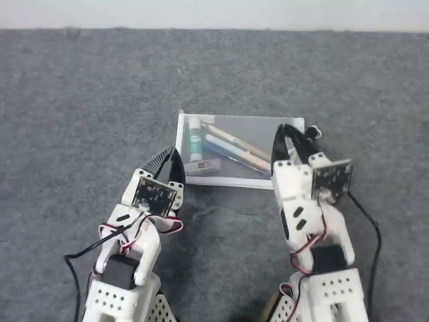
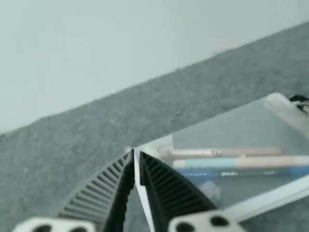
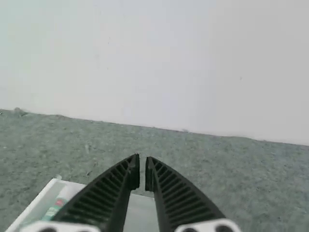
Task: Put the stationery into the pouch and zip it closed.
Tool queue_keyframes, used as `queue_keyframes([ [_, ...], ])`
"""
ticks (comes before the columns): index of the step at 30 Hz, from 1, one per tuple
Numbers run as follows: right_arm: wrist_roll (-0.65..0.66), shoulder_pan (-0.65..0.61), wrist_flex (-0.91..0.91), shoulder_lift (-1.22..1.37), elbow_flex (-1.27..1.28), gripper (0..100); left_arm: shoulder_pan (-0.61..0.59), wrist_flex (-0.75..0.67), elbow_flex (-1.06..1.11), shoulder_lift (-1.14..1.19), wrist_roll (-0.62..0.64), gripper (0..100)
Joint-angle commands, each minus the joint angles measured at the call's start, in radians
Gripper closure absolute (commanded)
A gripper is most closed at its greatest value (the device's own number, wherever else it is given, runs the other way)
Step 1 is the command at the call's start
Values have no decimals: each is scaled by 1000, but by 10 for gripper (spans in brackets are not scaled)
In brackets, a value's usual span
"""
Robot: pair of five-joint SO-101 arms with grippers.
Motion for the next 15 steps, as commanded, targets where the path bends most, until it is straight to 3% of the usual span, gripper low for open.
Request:
queue_keyframes([
  [1,-2,2,-2,-217,103,989,-11,75,-15,0,-5,988],
  [5,-9,25,162,-298,81,990,-11,124,-15,0,-5,988],
  [15,-11,30,381,-283,118,989,-74,170,-15,2,-3,987],
])
